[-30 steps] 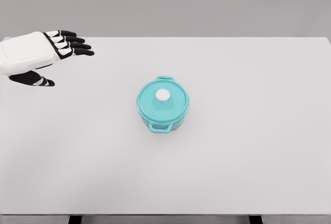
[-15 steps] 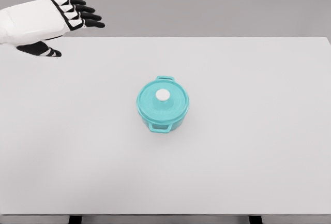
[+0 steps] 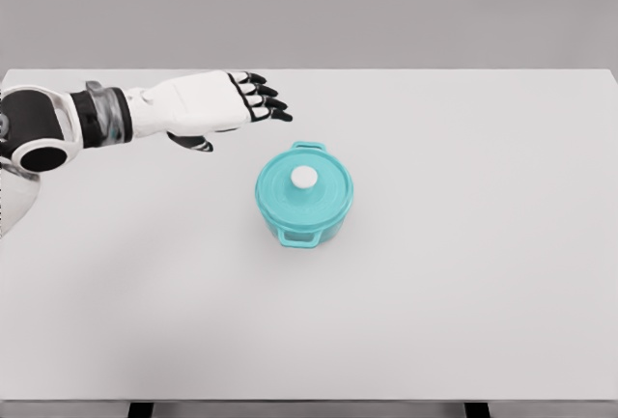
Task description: Open the lid of the pot with left arm
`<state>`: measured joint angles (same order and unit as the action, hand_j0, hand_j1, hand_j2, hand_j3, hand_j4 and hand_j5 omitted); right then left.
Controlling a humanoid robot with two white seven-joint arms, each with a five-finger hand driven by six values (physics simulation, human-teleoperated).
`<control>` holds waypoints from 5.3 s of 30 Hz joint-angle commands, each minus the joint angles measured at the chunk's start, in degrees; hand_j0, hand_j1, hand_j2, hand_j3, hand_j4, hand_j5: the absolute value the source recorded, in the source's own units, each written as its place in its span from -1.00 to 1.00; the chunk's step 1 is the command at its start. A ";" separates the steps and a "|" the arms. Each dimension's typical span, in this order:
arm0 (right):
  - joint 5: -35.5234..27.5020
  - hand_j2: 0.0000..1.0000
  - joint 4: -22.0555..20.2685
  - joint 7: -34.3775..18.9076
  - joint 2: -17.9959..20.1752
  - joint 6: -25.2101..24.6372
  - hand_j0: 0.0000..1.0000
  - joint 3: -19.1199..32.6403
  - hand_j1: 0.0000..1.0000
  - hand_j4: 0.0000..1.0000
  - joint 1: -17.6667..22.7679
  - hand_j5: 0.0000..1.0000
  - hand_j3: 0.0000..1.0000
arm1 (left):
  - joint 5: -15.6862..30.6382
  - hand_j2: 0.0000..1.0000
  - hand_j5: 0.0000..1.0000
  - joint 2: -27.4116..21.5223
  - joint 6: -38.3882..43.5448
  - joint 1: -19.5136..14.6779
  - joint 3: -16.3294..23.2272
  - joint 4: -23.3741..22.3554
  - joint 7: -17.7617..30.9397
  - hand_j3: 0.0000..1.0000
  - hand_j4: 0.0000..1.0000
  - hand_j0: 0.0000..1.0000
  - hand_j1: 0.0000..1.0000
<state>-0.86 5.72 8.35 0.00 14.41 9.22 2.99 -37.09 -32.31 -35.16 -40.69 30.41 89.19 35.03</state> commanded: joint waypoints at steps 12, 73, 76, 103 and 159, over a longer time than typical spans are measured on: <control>-0.02 1.00 0.00 0.00 0.00 0.01 1.00 0.01 1.00 1.00 0.00 1.00 1.00 | 1.84 1.00 1.00 1.64 0.16 -0.44 4.04 3.62 -0.03 1.00 1.00 1.00 1.00; -0.02 1.00 0.00 0.00 0.00 0.01 1.00 0.01 1.00 1.00 0.00 1.00 1.00 | 1.58 0.97 0.97 2.95 0.16 -1.58 10.72 2.13 -0.03 0.97 0.97 0.97 0.97; -0.02 1.00 0.00 0.00 0.00 0.01 1.00 0.01 1.00 1.00 0.00 1.00 1.00 | 1.31 0.92 0.92 2.96 0.16 -1.50 10.90 1.42 -0.03 0.92 0.92 0.92 0.92; -0.02 1.00 0.00 0.00 0.00 0.01 1.00 0.01 1.00 1.00 0.00 1.00 1.00 | 1.49 0.90 0.90 4.27 0.16 -3.16 10.99 1.25 -0.03 0.90 0.90 0.90 0.90; -0.10 1.00 0.00 0.00 0.00 0.01 1.00 0.01 1.00 1.00 0.00 1.00 1.00 | 1.23 0.57 0.57 4.63 0.16 -3.16 13.27 -0.86 -0.03 0.57 0.57 0.57 0.57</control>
<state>-0.87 5.71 8.35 0.00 14.41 9.22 2.99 -36.12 -27.61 -35.12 -43.86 43.64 88.37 34.99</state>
